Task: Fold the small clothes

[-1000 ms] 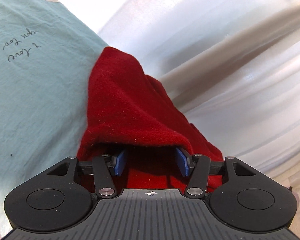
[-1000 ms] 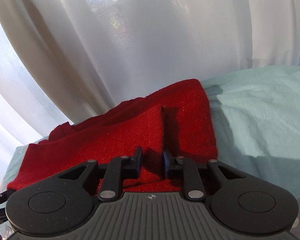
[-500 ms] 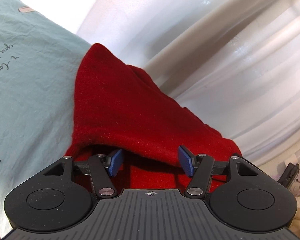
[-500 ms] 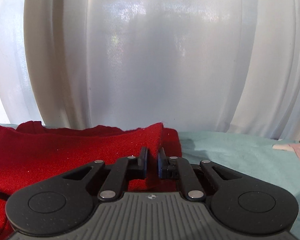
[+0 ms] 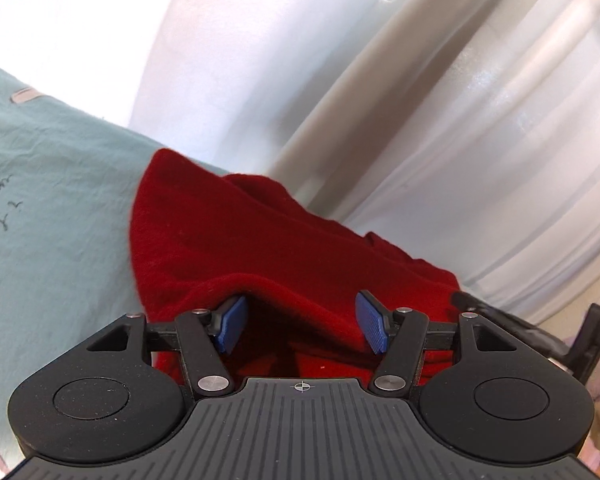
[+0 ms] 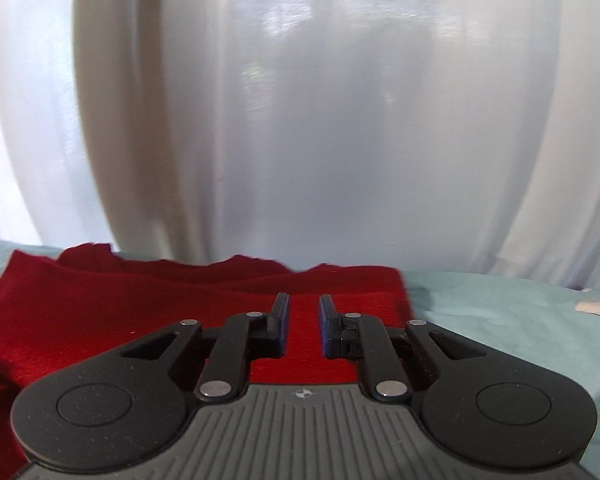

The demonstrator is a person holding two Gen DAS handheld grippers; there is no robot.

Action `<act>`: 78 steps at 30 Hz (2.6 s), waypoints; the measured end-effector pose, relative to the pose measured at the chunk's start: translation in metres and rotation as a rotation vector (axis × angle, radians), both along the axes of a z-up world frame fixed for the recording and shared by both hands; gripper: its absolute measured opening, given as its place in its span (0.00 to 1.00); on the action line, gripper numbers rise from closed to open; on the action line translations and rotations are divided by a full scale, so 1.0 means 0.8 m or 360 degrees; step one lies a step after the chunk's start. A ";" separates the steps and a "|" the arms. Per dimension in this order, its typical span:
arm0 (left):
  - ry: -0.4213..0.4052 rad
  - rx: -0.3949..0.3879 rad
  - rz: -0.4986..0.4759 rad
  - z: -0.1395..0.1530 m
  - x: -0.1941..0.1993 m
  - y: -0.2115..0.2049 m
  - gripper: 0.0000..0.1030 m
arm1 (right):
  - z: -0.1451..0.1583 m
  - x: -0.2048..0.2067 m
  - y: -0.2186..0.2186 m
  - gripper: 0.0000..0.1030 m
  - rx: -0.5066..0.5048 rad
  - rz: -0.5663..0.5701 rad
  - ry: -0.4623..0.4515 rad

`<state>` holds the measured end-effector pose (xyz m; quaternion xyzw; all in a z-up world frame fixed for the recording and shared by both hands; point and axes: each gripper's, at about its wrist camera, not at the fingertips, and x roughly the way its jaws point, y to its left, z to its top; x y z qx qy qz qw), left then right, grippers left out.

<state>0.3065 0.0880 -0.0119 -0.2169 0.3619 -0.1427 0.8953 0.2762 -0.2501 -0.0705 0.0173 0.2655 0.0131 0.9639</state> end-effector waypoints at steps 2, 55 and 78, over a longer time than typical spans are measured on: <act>-0.0051 -0.0002 -0.0136 0.012 -0.003 -0.017 0.66 | -0.007 0.006 0.034 0.13 -0.0022 0.0161 0.0010; 0.0071 0.0589 -0.0164 -0.030 -0.066 -0.065 0.91 | -0.002 -0.094 -0.015 0.54 0.0004 0.0071 0.0087; 0.0673 0.0250 0.0122 -0.041 -0.321 0.077 0.70 | -0.013 -0.362 -0.165 0.45 0.0544 0.0118 0.0751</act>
